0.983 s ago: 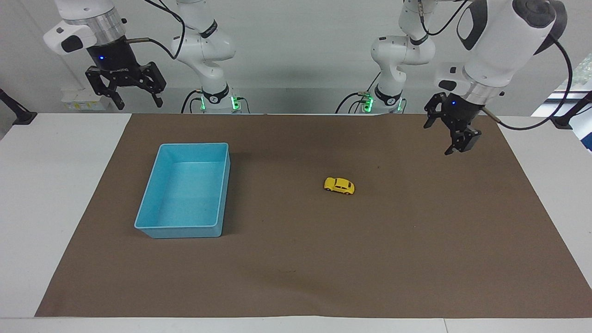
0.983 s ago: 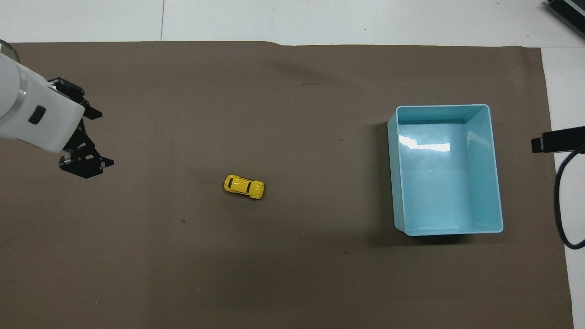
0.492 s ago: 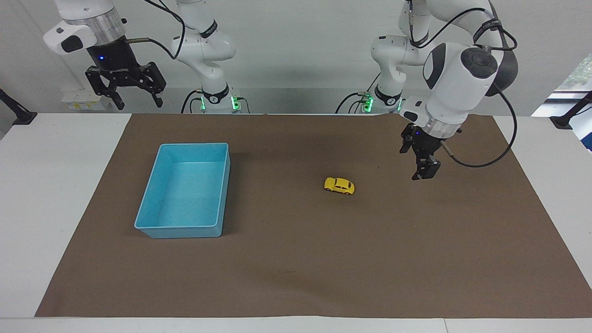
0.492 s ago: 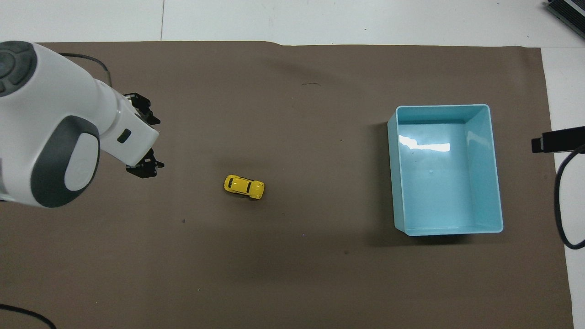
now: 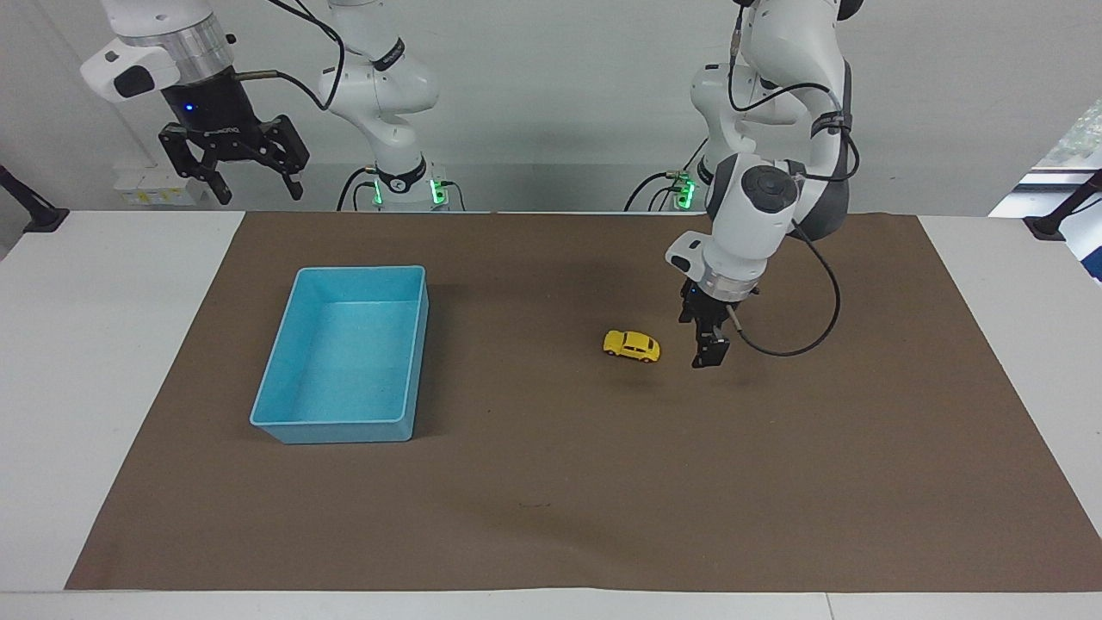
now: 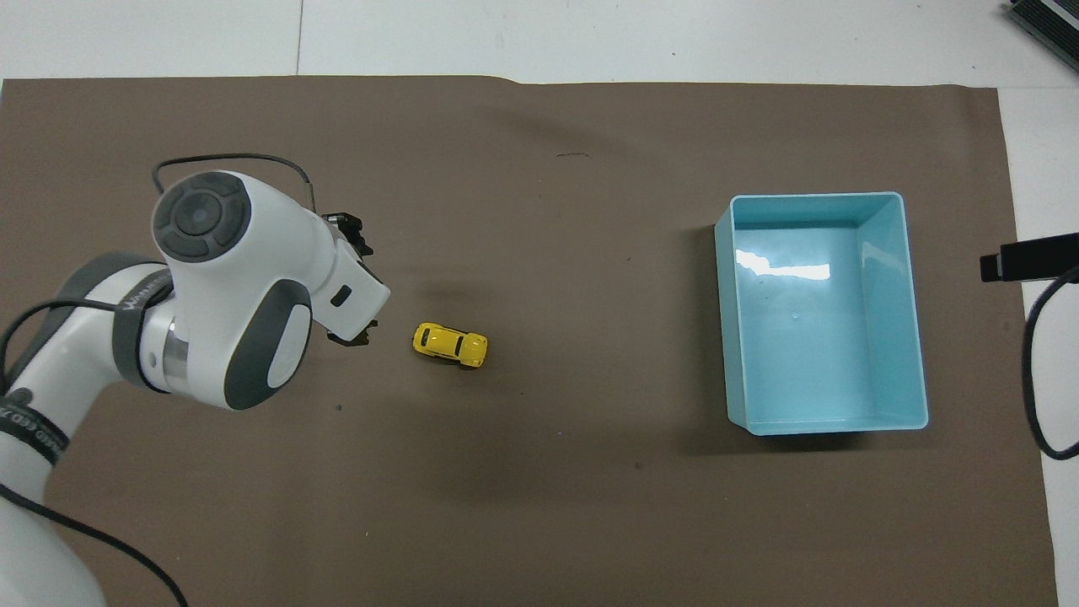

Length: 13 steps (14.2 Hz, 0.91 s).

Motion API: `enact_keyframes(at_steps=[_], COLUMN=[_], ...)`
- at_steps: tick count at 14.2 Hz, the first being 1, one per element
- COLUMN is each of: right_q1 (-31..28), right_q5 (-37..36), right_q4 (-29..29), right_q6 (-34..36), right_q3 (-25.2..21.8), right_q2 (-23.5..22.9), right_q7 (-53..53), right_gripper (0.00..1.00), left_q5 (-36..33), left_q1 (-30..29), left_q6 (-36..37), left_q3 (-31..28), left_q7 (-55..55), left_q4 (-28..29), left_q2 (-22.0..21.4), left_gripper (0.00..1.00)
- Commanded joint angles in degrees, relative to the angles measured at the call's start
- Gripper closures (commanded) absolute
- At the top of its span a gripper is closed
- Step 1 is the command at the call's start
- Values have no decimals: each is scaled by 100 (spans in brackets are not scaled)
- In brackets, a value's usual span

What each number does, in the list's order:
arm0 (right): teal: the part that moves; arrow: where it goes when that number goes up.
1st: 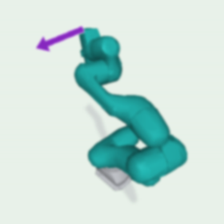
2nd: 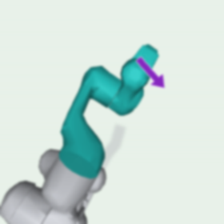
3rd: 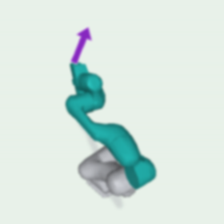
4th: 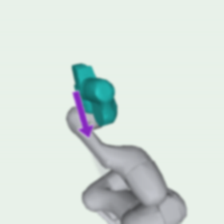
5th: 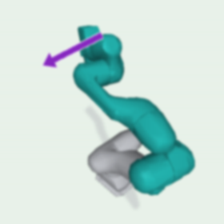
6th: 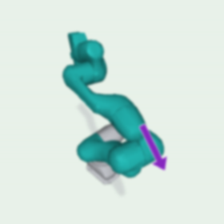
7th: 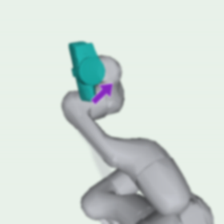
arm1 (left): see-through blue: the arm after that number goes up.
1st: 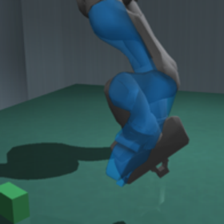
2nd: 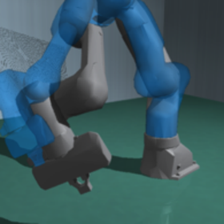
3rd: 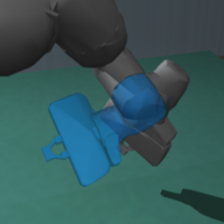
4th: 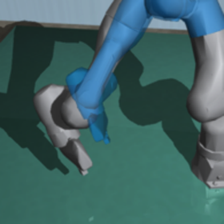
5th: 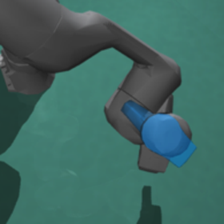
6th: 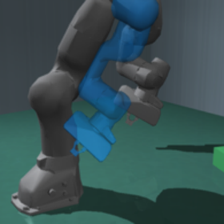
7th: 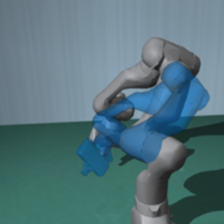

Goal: Wind up and store yellow beetle car

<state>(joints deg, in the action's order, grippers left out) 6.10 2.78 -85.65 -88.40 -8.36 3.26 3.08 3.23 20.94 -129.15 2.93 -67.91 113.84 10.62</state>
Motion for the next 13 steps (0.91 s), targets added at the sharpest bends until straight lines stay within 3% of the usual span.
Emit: enact_keyframes(at_steps=[1,8,13], right_q1=[-21,-21,-21], right_q5=[-23,-23,-23], right_q4=[-13,-13,-13], right_q6=[69,69,69], right_q3=[36,36,36], right_q2=[61,61,61], right_q7=[-97,-97,-97], right_gripper=[0,0,0], left_q5=[55,-41,-94], left_q1=[392,902,921], left_q6=[-521,-962,-1112], left_q3=[-126,-144,-144], left_q7=[120,322,375], left_q4=[340,587,762], left_q2=[-8,115,203], left_gripper=[0,0,0])
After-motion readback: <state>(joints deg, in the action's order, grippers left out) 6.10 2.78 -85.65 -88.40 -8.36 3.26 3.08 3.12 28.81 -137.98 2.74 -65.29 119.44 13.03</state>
